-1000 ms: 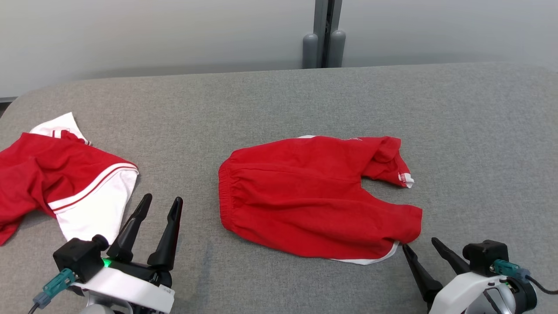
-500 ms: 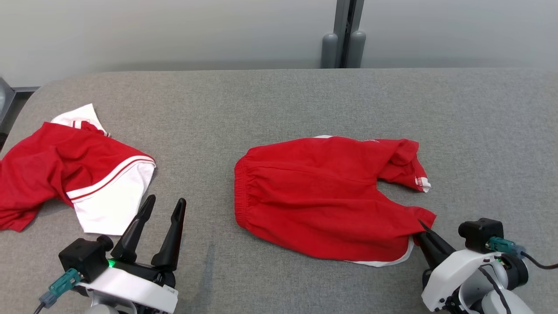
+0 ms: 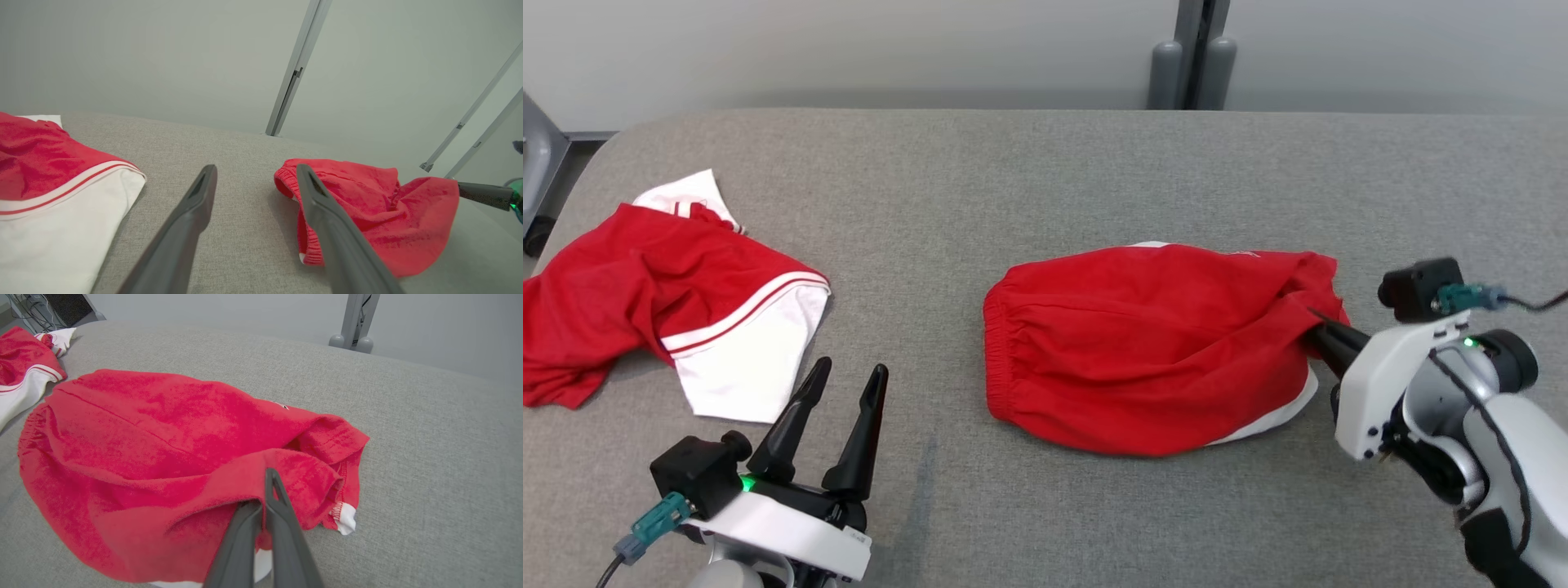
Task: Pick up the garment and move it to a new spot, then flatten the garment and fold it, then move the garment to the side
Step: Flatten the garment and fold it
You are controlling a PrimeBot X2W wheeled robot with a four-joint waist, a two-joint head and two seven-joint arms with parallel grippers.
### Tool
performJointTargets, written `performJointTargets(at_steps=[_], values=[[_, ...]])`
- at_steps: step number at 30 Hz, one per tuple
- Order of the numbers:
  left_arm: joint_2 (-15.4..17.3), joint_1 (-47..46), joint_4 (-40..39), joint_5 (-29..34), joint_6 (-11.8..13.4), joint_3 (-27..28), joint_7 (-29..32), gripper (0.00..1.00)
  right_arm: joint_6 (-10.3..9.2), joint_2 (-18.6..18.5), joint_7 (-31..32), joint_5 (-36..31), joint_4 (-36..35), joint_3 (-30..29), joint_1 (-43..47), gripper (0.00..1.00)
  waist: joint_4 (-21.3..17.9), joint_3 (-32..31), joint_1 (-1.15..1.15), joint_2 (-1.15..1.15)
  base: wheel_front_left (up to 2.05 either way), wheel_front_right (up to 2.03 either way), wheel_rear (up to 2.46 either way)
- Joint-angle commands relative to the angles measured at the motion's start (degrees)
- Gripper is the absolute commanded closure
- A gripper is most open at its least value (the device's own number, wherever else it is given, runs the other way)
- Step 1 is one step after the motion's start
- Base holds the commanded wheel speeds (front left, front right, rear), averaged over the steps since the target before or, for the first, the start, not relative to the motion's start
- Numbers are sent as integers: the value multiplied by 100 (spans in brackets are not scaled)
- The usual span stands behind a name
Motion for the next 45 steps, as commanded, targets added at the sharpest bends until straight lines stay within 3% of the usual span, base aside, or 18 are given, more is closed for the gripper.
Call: performJointTargets(at_steps=[1, 6, 12, 13, 14, 15, 19, 24, 38, 45], values=[[-4, -115, 7, -35, -10, -33, -8, 0, 1, -92, 253, 169, 80, 37, -249, 100, 122, 116, 0, 0, 0, 0, 0], [-31, -248, 32, -122, -11, -162, -8, 0, 1, -277, 941, 568, 530, 200, -1031, 100, 381, 331, 0, 0, 0, 0, 0], [-42, -399, 77, -185, -12, -246, -8, 0, 1, -237, 1203, 774, 1467, 212, -1775, 100, 601, 468, 0, 0, 0, 0, 0], [-41, -408, 97, -189, -12, -256, -8, 0, 1, -218, 1232, 766, 1654, 218, -1858, 83, 618, 461, 0, 0, 0, 0, 0], [-41, -419, 111, -195, -12, -270, -8, 0, 1, -194, 1239, 752, 1820, 225, -1929, 53, 629, 448, 0, 0, 0, 0, 0], [-41, -419, 124, -197, -12, -274, -8, 0, 1, -165, 1186, 757, 1967, 211, -1991, 0, 635, 422, 0, 0, 0, 0, 0], [-10, -322, 194, -158, -11, -316, -8, 0, 1, -27, 956, 797, 2256, 336, -2033, 0, 551, 261, 0, 0, 0, 0, 0], [104, -200, 281, -120, -11, -473, -8, 0, 1, -100, 501, 912, 2106, 619, -1777, 0, 296, -6, 0, 0, 0, 0, 0], [920, -422, 519, -57, -12, -1582, 551, 0, 1, -566, -623, 1262, 751, 720, -486, 0, -541, -462, 0, 0, 0, 0, 0], [1135, -647, 723, -170, -11, -2033, 744, 0, 1, -437, -1062, 988, 104, 427, 285, 0, -939, -412, 0, 0, 0, 0, 0]])
